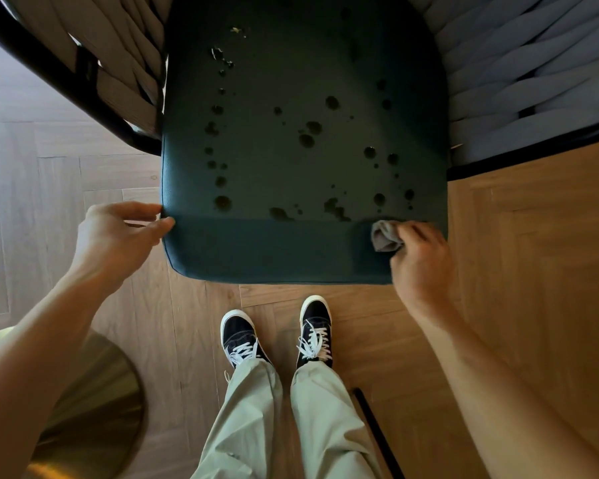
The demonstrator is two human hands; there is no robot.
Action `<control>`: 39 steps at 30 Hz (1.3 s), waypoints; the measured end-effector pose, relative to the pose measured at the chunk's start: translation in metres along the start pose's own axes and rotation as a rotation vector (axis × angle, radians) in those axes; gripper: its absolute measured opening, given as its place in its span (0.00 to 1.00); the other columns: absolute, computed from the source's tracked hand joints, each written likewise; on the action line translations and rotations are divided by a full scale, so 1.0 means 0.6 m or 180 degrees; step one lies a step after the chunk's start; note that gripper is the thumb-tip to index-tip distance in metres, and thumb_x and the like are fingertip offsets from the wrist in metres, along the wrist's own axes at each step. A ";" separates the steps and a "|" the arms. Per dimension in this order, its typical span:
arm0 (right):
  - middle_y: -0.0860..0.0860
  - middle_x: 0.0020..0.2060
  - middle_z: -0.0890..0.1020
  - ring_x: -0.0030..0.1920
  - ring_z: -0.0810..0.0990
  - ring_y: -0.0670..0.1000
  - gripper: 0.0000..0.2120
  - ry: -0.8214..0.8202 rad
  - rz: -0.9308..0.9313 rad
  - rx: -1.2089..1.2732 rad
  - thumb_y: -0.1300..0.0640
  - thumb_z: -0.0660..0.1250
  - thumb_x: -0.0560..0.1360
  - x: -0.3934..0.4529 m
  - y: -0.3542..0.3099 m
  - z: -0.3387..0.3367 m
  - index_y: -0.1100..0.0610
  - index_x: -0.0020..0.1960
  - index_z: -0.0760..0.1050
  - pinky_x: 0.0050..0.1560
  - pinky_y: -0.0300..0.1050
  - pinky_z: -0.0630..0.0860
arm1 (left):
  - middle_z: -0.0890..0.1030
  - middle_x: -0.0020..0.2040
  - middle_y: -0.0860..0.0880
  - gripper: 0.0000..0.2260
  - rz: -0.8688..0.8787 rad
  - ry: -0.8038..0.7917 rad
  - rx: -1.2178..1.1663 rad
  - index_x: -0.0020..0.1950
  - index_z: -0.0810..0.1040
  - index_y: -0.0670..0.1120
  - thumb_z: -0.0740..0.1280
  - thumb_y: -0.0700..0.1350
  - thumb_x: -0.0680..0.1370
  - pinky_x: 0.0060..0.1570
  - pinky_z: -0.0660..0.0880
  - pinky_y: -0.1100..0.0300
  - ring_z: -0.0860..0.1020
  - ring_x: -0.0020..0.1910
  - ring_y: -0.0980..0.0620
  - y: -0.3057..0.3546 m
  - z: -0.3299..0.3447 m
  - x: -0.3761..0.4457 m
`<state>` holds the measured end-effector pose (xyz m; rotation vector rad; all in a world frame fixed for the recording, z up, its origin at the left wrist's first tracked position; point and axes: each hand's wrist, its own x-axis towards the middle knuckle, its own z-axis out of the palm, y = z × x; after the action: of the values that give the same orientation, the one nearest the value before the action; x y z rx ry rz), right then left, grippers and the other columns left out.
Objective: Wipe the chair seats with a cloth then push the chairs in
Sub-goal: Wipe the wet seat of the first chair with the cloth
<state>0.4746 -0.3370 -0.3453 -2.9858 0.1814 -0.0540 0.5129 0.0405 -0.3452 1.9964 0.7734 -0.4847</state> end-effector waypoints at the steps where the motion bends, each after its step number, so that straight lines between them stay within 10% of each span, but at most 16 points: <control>1: 0.58 0.47 0.82 0.47 0.79 0.61 0.16 -0.0035 0.0119 -0.0073 0.67 0.60 0.67 0.004 0.021 -0.005 0.61 0.51 0.80 0.47 0.55 0.78 | 0.83 0.50 0.50 0.12 0.0000 0.0008 0.0025 0.57 0.82 0.49 0.73 0.46 0.74 0.50 0.78 0.53 0.82 0.45 0.51 0.000 0.000 0.001; 9: 0.59 0.49 0.81 0.48 0.79 0.62 0.17 -0.0024 0.0888 0.0084 0.72 0.65 0.66 0.019 0.074 0.002 0.61 0.53 0.78 0.45 0.51 0.77 | 0.83 0.53 0.50 0.15 0.0072 0.0053 -0.0013 0.62 0.80 0.52 0.72 0.45 0.75 0.50 0.79 0.53 0.82 0.48 0.50 -0.001 0.004 -0.001; 23: 0.52 0.44 0.83 0.46 0.80 0.57 0.19 0.0351 -0.0493 0.1126 0.61 0.58 0.64 -0.010 -0.268 0.070 0.57 0.49 0.82 0.49 0.54 0.77 | 0.82 0.54 0.51 0.15 0.0026 -0.0067 -0.0125 0.63 0.80 0.51 0.70 0.44 0.77 0.43 0.75 0.63 0.82 0.50 0.51 -0.010 0.004 0.005; 32: 0.53 0.43 0.83 0.46 0.78 0.57 0.15 -0.0280 -0.0649 0.1211 0.60 0.58 0.74 -0.010 -0.464 0.089 0.57 0.53 0.81 0.50 0.53 0.71 | 0.80 0.28 0.54 0.13 -0.0462 -0.0204 -0.1373 0.40 0.80 0.47 0.60 0.46 0.81 0.39 0.77 0.61 0.79 0.33 0.58 0.010 -0.005 0.009; 39: 0.50 0.43 0.82 0.45 0.79 0.57 0.17 0.0066 -0.0578 0.0874 0.61 0.60 0.66 0.001 -0.330 0.074 0.54 0.49 0.82 0.45 0.49 0.73 | 0.83 0.51 0.48 0.13 -0.0206 -0.0337 -0.0813 0.57 0.81 0.45 0.65 0.51 0.79 0.51 0.79 0.53 0.82 0.47 0.49 0.010 -0.008 0.008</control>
<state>0.5002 -0.1362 -0.3593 -2.7192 -0.0891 -0.1201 0.5208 0.0435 -0.3419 1.7007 0.7942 -0.4988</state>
